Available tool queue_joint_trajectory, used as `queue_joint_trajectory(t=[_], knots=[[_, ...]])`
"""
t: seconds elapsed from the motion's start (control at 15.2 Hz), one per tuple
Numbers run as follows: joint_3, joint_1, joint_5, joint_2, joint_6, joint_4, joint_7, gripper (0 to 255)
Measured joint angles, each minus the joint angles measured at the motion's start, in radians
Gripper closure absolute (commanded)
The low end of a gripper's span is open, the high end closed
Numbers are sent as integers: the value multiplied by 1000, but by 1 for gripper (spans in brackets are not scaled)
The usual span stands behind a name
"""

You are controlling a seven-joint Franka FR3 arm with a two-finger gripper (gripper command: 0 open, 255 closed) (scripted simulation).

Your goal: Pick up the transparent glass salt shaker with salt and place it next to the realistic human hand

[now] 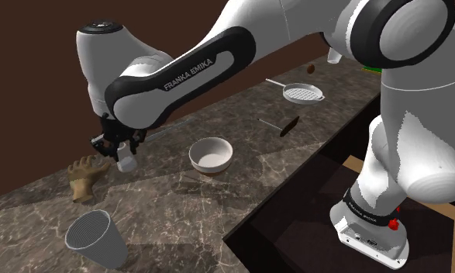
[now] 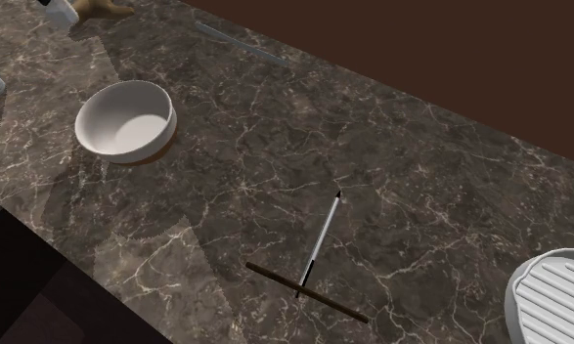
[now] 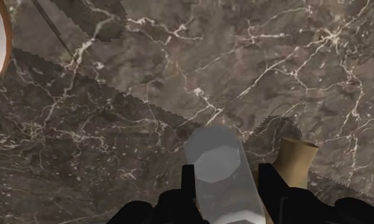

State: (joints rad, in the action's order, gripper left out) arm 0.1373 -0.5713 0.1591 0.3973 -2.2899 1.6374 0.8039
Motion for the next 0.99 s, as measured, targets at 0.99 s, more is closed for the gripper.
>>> queue_joint_trajectory(t=[0.99], knots=[[-16,-5,30,87,-169,83,27,255]])
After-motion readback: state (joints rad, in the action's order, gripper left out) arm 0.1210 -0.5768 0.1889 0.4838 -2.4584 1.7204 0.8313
